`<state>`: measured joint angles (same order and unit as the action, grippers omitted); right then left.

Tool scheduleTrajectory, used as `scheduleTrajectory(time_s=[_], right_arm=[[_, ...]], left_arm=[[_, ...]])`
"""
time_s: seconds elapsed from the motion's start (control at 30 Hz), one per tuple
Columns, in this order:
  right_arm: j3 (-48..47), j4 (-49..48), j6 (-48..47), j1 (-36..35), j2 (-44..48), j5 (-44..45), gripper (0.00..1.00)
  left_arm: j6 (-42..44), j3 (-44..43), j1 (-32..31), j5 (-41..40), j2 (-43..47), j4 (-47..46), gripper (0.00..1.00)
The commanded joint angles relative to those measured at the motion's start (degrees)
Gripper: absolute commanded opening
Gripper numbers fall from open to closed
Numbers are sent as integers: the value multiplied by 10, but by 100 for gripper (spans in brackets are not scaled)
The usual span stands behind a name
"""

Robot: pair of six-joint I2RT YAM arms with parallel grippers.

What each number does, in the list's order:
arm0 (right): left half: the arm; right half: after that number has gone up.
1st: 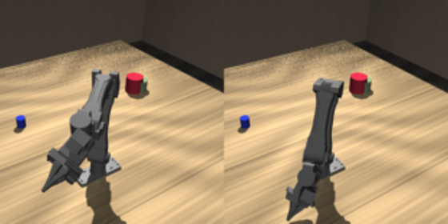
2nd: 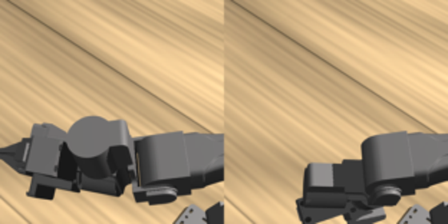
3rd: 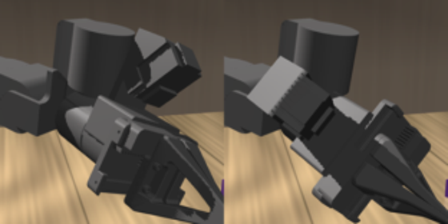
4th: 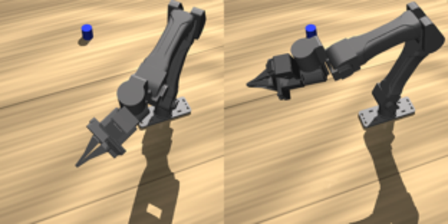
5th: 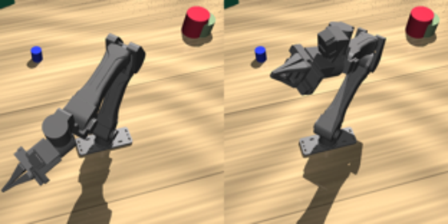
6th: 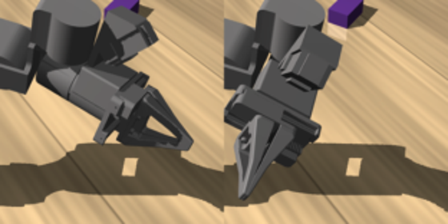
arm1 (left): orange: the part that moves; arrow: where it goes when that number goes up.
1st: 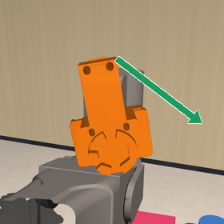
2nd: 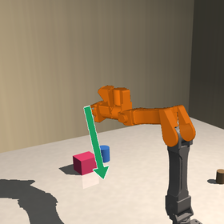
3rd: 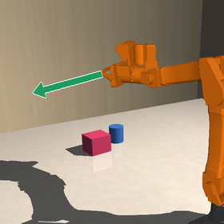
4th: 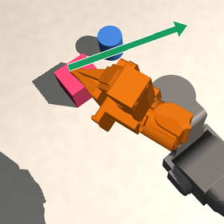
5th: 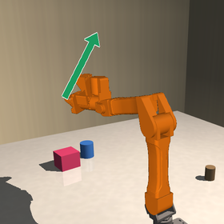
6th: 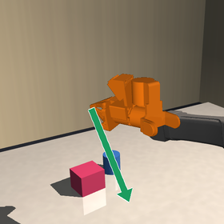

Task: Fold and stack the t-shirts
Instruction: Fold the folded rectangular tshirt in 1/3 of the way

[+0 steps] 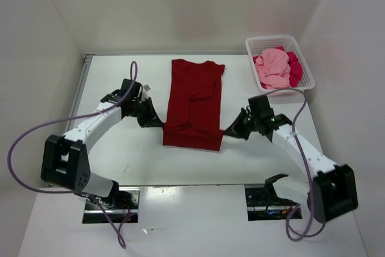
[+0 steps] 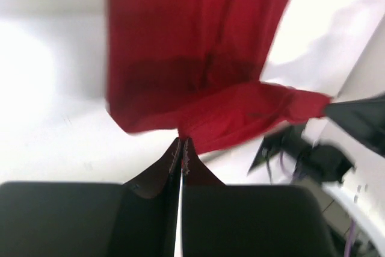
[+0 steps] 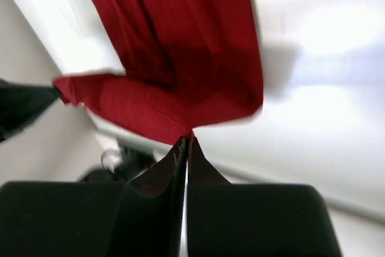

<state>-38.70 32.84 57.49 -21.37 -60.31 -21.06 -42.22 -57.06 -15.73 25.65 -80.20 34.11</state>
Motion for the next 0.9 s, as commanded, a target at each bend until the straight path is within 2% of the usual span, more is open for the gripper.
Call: scheduleTrajectory(time_s=[0.0, 0.03, 0.07, 0.27, 0.4, 0.63, 0.67, 0.7, 0.73, 0.8, 0.87], right_arm=[[-73, -57, -134, 55, -94, 29, 0], [-109, -66, -148, 55, -149, 37, 0], [-130, -66, -159, 62, -175, 43, 0], [-256, -88, -209, 73, -329, 77, 0], [-313, -103, -217, 85, -394, 83, 0], [-395, -110, -231, 91, -508, 95, 1], [-402, -110, -231, 91, -514, 95, 5], [-415, -110, -231, 91, -519, 95, 7], [-415, -110, -231, 91, -519, 95, 16], [-422, -110, -231, 91, -497, 90, 26], [-416, -103, -237, 91, -472, 90, 38]], left_arm=[[0, -44, 26, -32, -60, -71, 0], [0, -77, 26, -38, -78, -80, 0], [7, -96, 26, -43, -120, -80, 0], [13, -191, 32, -89, -231, -114, 0], [25, -258, 32, -104, -292, -114, 0], [30, -301, 32, -148, -361, -120, 4], [30, -309, 32, -156, -361, -120, 6], [30, -309, 32, -156, -361, -127, 12], [30, -304, 32, -156, -345, -143, 15], [11, -279, 32, -142, -299, -162, 24], [4, -259, 32, -136, -263, -182, 28]])
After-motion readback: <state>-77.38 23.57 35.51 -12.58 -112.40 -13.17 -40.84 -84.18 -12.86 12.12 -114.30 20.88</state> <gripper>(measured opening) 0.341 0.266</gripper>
